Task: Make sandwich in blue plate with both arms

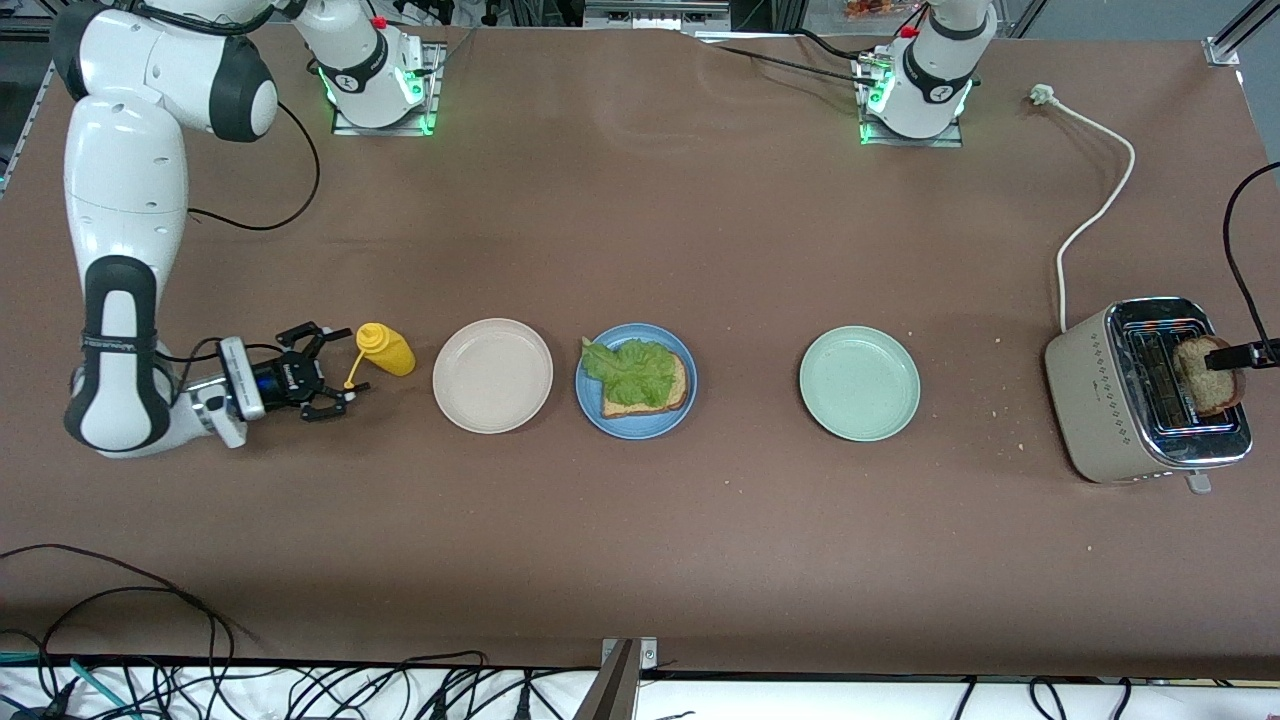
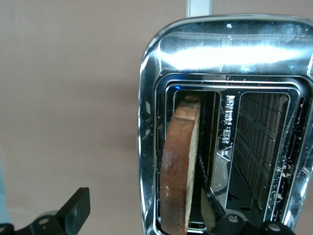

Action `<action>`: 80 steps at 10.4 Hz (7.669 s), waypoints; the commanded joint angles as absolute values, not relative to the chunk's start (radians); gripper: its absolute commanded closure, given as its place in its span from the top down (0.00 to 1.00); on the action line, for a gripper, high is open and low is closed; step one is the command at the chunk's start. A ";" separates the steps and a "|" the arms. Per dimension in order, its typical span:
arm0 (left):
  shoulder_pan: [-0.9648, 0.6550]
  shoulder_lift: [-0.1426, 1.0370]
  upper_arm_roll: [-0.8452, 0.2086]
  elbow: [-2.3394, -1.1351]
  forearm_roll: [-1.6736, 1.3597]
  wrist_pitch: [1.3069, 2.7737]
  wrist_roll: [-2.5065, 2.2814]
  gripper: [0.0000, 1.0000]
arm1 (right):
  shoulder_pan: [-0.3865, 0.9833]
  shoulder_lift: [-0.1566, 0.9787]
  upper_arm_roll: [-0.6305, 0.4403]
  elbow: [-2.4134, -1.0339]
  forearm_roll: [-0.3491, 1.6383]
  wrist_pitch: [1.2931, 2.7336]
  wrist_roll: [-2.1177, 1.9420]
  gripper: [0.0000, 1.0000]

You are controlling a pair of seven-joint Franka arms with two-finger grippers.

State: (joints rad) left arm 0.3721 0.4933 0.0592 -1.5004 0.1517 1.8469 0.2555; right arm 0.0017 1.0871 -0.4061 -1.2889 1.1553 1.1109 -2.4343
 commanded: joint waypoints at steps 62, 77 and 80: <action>-0.460 0.811 -0.042 -1.371 -0.838 2.095 -0.229 1.00 | 0.038 -0.006 -0.014 -1.654 0.002 1.554 0.035 1.00; -0.091 0.385 0.023 -1.606 -0.623 1.985 -0.077 1.00 | 0.052 -0.006 -0.012 -1.654 0.000 1.555 0.035 1.00; -0.075 0.250 0.028 -1.649 -0.443 1.979 -0.078 1.00 | 0.051 -0.006 -0.012 -1.654 0.000 1.555 0.034 1.00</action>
